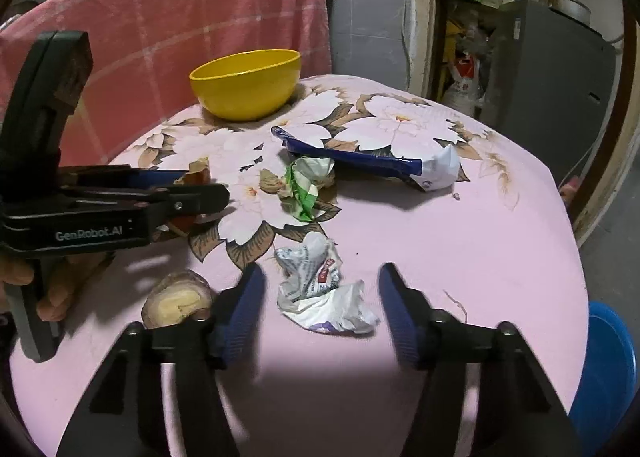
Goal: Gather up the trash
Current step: 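Grasp the crumpled foil wrapper with the right tool while the left tool grasps the tan paper scrap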
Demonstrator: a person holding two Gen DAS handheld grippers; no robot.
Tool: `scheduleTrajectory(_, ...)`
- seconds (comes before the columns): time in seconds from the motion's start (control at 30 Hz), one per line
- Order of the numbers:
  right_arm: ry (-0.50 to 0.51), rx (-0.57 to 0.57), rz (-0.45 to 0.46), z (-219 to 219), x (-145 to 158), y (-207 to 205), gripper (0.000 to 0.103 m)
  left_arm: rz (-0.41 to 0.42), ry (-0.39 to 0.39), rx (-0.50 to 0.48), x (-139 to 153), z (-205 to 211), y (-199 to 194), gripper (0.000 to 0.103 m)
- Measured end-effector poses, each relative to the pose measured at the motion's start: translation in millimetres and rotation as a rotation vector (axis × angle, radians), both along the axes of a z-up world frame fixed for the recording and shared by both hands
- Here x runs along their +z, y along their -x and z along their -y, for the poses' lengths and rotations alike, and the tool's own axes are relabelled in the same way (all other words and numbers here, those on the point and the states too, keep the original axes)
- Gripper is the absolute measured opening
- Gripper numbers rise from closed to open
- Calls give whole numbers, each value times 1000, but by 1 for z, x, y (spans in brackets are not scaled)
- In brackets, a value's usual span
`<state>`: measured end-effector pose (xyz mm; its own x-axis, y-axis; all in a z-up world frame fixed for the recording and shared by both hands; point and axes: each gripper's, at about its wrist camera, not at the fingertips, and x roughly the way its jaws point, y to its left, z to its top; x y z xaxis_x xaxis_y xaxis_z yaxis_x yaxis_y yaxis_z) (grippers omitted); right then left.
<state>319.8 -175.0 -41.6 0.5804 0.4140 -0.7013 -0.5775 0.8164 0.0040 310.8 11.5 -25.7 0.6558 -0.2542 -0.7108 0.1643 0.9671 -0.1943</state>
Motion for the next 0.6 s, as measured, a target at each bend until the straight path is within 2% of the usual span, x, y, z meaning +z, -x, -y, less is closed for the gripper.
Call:
scheduleTrajectory(0.1,-17,-8,-8,3,0,-2,32,6,-5,-8,0,1,1,24)
scheduleTrajectory(0.2,-32,-8,-7,4,1,-1,26,11,-25,-23,1,5,3,19)
scheduleTrajectory(0.43,-24,-16,13,4,2,1,24,34,-74,-57,4,18,9,17)
scheduleTrajectory(0.6,-56,-55,43,13,6,3,24,77,-51,-54,13,20,19,17)
